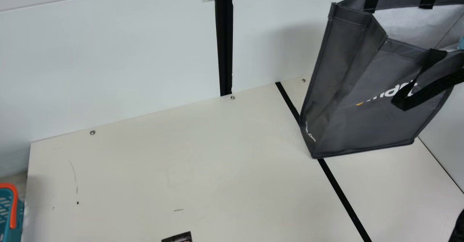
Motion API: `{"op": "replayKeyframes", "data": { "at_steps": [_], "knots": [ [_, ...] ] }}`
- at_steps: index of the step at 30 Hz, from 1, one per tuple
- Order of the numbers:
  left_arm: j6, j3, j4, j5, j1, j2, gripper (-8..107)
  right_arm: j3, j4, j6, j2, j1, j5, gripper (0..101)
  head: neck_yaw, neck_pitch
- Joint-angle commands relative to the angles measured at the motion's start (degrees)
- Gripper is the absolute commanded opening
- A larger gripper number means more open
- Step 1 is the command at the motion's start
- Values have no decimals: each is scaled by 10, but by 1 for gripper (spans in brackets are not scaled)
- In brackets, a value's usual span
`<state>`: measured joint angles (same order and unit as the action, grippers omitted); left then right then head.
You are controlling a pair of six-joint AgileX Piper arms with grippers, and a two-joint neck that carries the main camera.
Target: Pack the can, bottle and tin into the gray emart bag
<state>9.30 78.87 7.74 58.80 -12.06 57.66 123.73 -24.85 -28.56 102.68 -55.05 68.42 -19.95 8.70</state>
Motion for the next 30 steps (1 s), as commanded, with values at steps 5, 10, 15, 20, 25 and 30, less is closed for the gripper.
{"op": "replayKeyframes", "data": {
  "at_steps": [5, 10, 15, 20, 25, 30],
  "knots": [
    [0, 0, 0, 0, 0, 0, 90, 21, 5, -1, 15, -8, 7, 20, 0, 13],
    [0, 0, 0, 0, 0, 0, 90, 38, -2, 2, 19, -11, 11, 37, 0, 13],
    [0, 0, 0, 0, 0, 0, 90, 55, -14, 5, 15, -7, 15, 53, 0, 13],
    [0, 0, 0, 0, 0, 0, 90, 67, -30, 4, 3, 0, 15, 70, 0, 13],
    [0, 0, 0, 0, 0, 0, 90, 76, -46, 2, -13, 10, 15, 87, 0, 13],
    [0, 0, 0, 0, 0, 0, 90, 84, -60, 0, -30, 21, 15, 91, 0, 13]
  ]
}}
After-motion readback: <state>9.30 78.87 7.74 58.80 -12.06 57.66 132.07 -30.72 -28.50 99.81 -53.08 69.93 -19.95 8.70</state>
